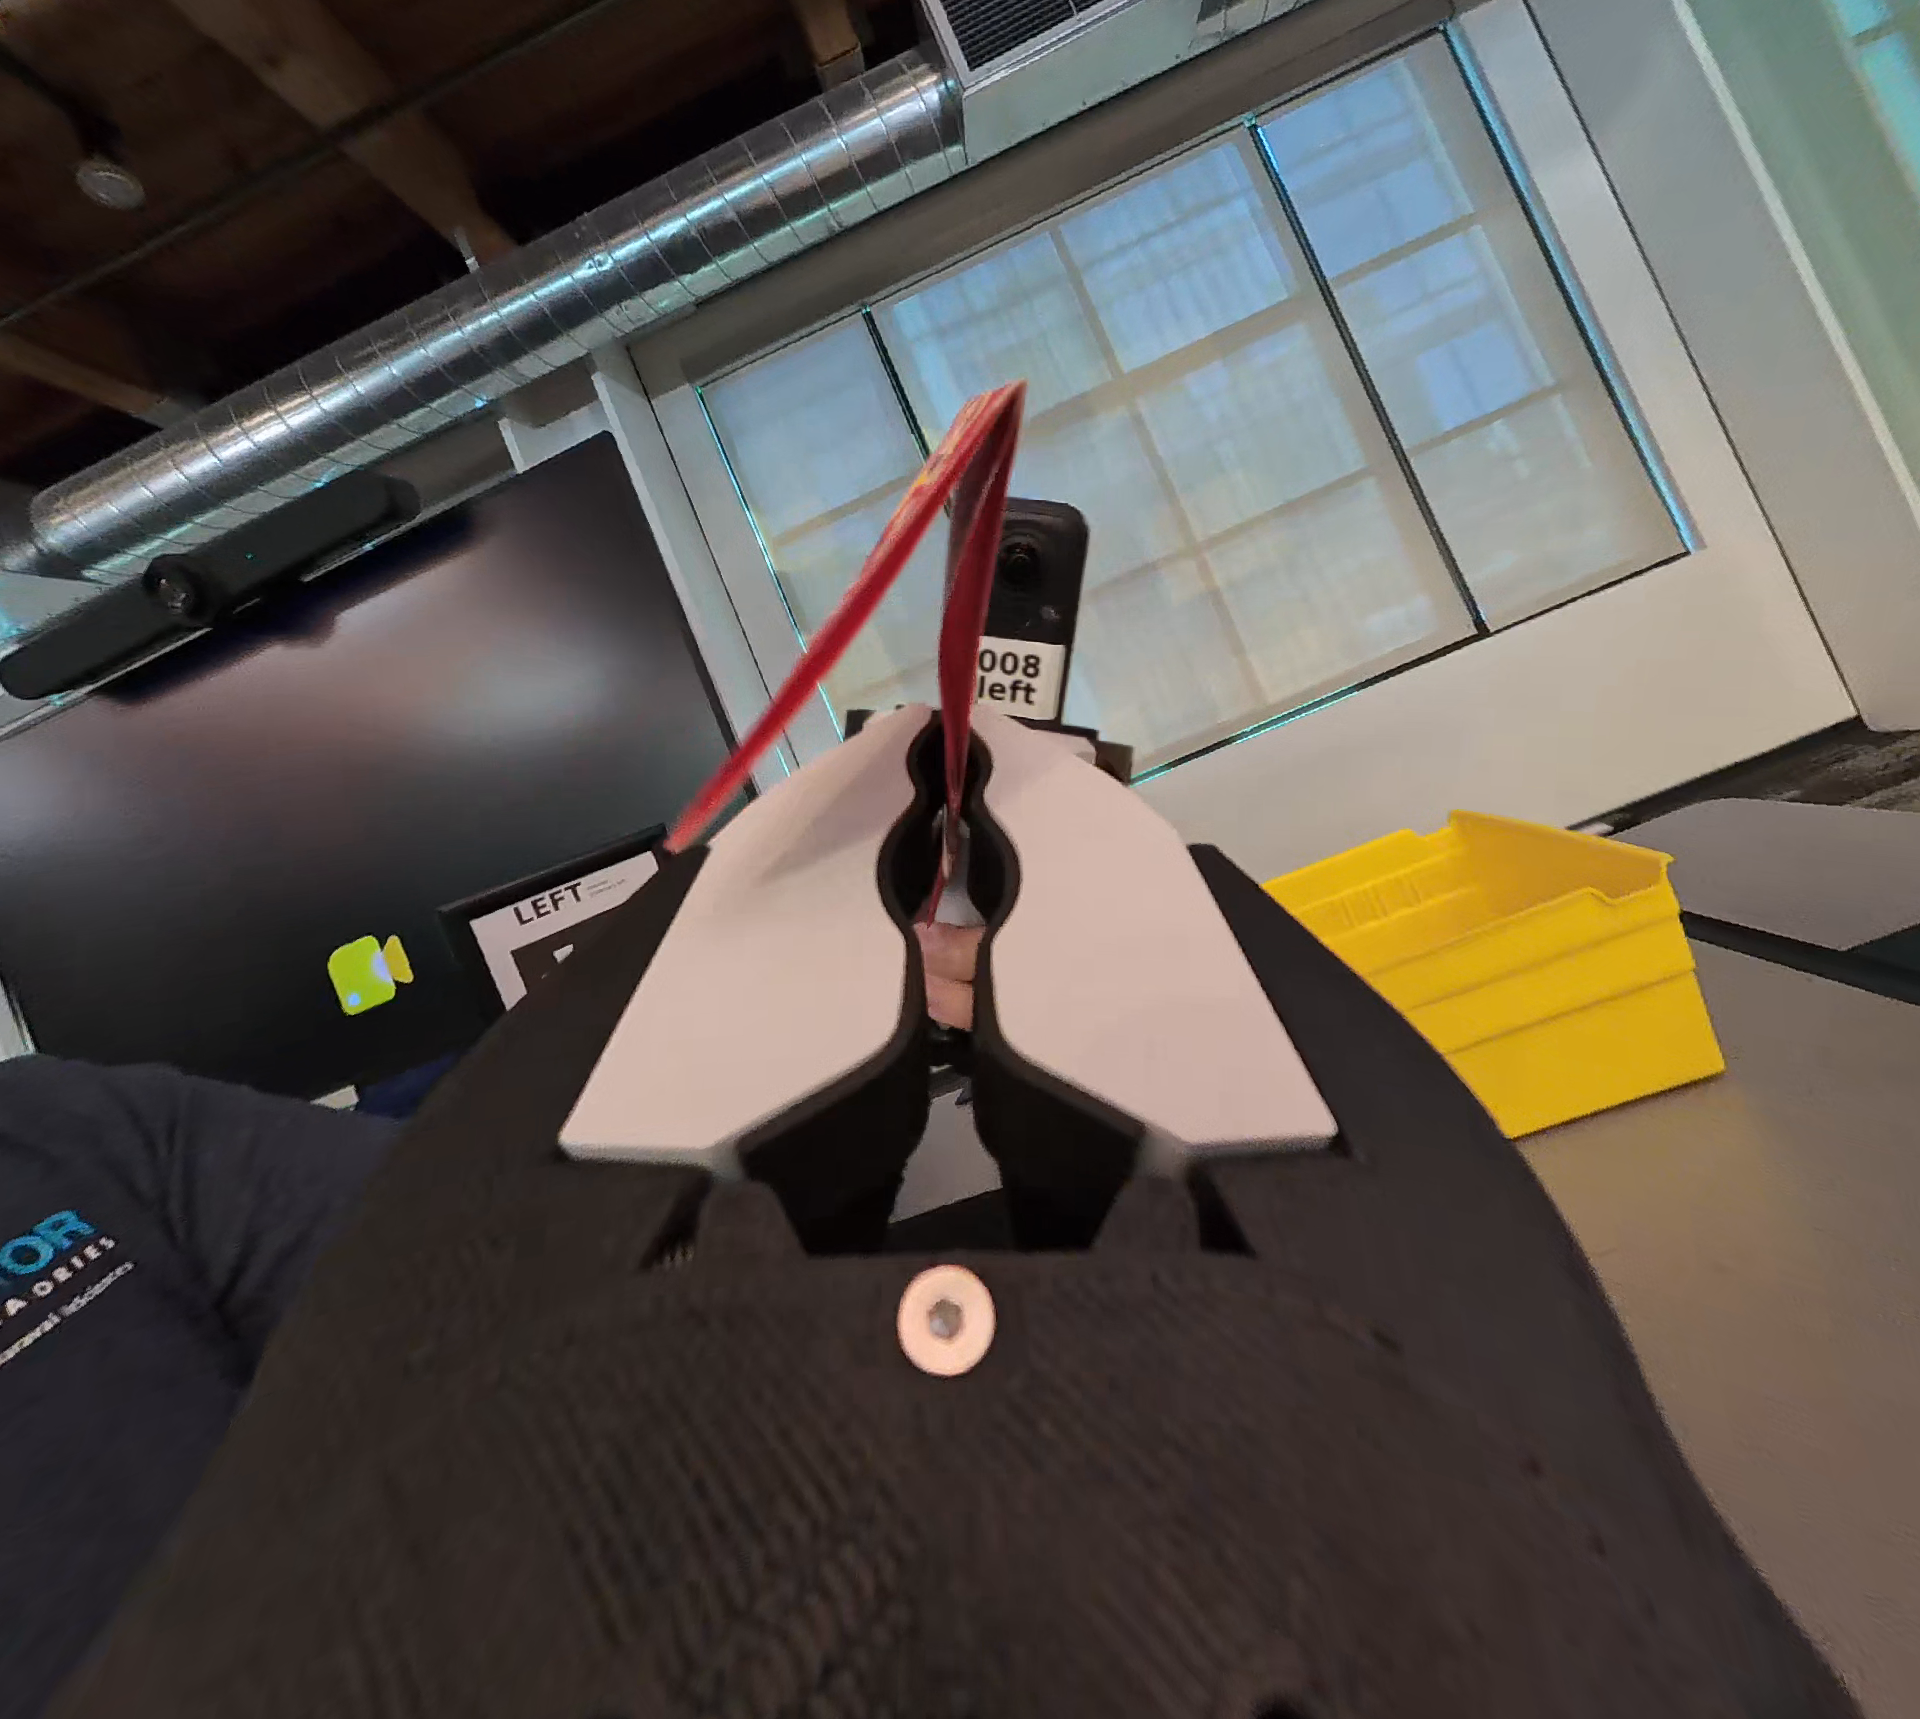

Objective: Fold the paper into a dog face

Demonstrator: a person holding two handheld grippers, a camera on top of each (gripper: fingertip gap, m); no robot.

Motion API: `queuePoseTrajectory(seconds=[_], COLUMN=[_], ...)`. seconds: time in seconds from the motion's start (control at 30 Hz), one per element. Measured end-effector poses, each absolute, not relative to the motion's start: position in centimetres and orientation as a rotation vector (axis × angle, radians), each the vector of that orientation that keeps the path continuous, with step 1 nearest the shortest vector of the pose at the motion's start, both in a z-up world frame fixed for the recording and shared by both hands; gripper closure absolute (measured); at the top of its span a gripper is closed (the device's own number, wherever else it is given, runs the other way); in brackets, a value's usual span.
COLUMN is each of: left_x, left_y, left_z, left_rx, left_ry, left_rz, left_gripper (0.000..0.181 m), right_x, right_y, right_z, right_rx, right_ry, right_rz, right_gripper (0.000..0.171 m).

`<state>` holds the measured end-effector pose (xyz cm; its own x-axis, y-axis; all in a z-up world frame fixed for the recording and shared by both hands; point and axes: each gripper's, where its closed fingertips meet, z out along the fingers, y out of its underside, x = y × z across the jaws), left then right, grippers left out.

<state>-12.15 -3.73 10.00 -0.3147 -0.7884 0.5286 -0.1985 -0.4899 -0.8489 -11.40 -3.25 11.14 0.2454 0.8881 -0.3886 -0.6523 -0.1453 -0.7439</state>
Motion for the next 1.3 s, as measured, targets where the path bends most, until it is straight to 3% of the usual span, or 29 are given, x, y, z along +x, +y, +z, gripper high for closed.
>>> queuePoseTrajectory(seconds=[0.03,0.2,0.33,0.57,0.63,0.83,0.87,0.93,0.97,1.0,1.13,1.2,1.27,1.3], left_x=[-12.1,-11.9,-12.1,-12.1,-12.0,-11.7,-11.7,-11.7,-11.8,-11.8,-11.7,-11.7,-11.8,-11.9], left_y=[-3.7,-3.4,-3.4,-3.2,-3.3,-3.1,-3.1,-2.9,-2.7,-2.6,-2.4,-2.3,-2.0,-1.9], left_z=[9.9,9.5,9.2,9.1,9.2,9.1,9.1,9.4,9.6,9.8,9.8,10.0,10.2,10.2], left_rx=[-1.503,-1.498,-1.504,-1.507,-1.501,-1.498,-1.495,-1.485,-1.476,-1.471,-1.473,-1.464,-1.460,-1.464], left_ry=[1.264,1.256,1.270,1.246,1.239,1.212,1.204,1.169,1.148,1.130,1.106,1.078,1.049,1.046], left_rz=[-1.832,-1.712,-1.677,-1.691,-1.713,-1.719,-1.722,-1.738,-1.757,-1.773,-1.792,-1.811,-1.821,-1.822], left_gripper=[0.181,0.181,0.181,0.181,0.181,0.181,0.181,0.181,0.181,0.181,0.181,0.181,0.181,0.181], right_x=[-11.3,-10.9,-10.3,-10.3,-10.6,-10.8,-10.8,-11.0,-11.0,-11.1,-11.1,-11.3,-12.3,-12.3], right_y=[-3.2,-2.6,-2.0,-2.0,-1.9,-2.3,-2.4,-2.3,-2.3,-2.3,-2.3,-2.1,-2.2,-2.1], right_z=[11.0,11.0,10.8,11.1,11.1,11.1,11.1,11.0,10.9,10.7,10.7,10.5,10.0,9.9], right_rx=[-1.050,-1.046,-1.066,-1.046,-1.050,-1.017,-1.007,-1.021,-1.026,-1.032,-1.018,-1.034,-1.073,-1.080], right_ry=[-0.279,-0.195,-0.126,-0.095,-0.095,-0.100,-0.099,-0.083,-0.075,-0.078,-0.073,-0.058,-0.099,-0.086], right_rz=[1.358,1.351,1.340,1.327,1.341,1.359,1.356,1.370,1.377,1.381,1.366,1.371,1.391,1.394], right_gripper=[0.170,0.159,0.170,0.170,0.163,0.170,0.169,0.152,0.153,0.169,0.170,0.147,0.170,0.170])
